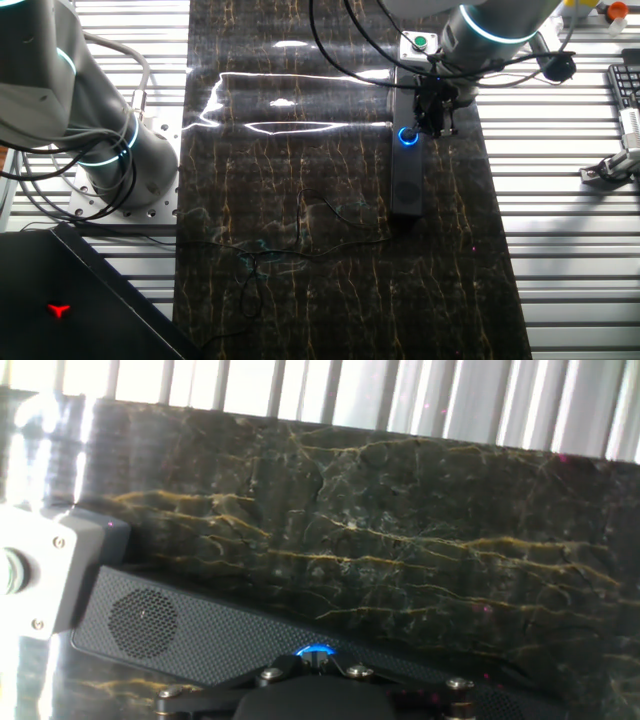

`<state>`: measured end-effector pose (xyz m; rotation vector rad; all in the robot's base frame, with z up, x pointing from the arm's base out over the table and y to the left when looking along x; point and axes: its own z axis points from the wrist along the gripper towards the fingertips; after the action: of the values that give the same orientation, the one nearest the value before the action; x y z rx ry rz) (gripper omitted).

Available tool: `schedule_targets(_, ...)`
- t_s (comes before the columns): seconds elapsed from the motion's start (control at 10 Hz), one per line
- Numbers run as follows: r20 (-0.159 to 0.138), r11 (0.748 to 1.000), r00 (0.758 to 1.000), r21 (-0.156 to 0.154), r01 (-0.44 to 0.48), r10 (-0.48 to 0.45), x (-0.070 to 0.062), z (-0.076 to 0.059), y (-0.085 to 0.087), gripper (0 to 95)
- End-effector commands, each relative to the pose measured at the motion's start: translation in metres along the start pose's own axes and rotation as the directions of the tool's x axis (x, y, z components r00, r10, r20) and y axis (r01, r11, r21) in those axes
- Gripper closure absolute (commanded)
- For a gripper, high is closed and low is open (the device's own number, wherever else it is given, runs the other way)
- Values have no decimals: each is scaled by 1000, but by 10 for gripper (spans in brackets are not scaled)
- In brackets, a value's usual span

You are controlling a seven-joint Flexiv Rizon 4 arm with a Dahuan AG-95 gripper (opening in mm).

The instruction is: Turn the knob to decrease the volume of the speaker

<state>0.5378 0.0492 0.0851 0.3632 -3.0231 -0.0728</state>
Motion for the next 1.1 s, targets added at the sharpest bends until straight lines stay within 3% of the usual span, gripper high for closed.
schedule_targets(0.1,-13,987,987,-2,-163,163,0,0,0,950)
schedule_targets(0.5,-21,957,956,-9,-291,291,0,1,0,950)
schedule_targets(0.8,-21,955,955,-10,-297,296,0,1,0,950)
schedule_targets(0.9,-20,976,976,-11,-218,218,0,1,0,950)
schedule_targets(1.0,-16,1000,1000,-10,-24,24,0,1,0,950)
schedule_targets(1.1,-16,997,997,-15,75,-76,1,1,1,950)
